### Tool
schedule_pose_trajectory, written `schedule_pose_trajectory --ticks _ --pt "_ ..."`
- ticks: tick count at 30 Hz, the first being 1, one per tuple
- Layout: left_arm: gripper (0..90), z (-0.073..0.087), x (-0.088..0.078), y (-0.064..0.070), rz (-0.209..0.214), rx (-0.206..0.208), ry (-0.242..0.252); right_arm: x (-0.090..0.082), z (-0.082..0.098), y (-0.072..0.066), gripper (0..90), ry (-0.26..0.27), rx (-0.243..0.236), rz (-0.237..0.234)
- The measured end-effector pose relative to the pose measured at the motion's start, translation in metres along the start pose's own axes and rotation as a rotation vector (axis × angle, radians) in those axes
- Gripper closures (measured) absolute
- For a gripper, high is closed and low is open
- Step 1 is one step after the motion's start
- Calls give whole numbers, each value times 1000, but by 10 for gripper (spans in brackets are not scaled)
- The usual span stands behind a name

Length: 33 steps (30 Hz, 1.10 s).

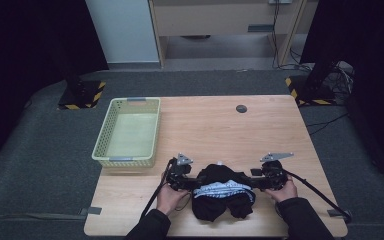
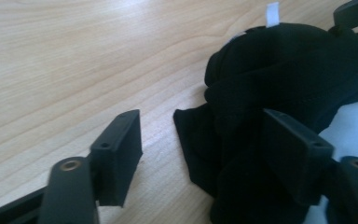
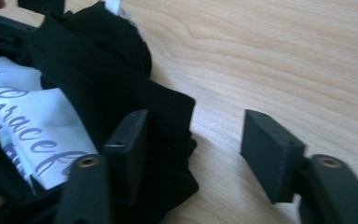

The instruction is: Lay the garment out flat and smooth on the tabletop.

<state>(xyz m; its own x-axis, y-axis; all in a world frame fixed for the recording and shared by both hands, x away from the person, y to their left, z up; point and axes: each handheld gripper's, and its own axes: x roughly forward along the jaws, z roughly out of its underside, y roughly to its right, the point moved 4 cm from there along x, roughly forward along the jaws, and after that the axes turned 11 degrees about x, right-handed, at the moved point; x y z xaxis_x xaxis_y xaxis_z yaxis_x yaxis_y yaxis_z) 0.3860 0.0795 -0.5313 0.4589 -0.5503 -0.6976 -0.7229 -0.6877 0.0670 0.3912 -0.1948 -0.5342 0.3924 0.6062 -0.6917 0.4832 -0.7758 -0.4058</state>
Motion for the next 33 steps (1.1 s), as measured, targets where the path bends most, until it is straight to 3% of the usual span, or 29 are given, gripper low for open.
schedule_pose_trajectory --ticks 5,9,14,25,33 --pt "542 2 2 4 51 -4 -2 3 2 -4 653 -29 -7 -34" --pt "674 3 3 6 86 -7 -6 4 2 -6 729 -38 -11 -38" --pt "794 3 4 9 98 -3 -10 3 1 -6 824 -36 -13 -36" --pt "820 -3 -7 11 73 17 26 -3 -2 -13 856 -12 -49 -18" --pt "823 -12 -22 13 55 34 82 -17 -10 -15 858 72 -61 -27"
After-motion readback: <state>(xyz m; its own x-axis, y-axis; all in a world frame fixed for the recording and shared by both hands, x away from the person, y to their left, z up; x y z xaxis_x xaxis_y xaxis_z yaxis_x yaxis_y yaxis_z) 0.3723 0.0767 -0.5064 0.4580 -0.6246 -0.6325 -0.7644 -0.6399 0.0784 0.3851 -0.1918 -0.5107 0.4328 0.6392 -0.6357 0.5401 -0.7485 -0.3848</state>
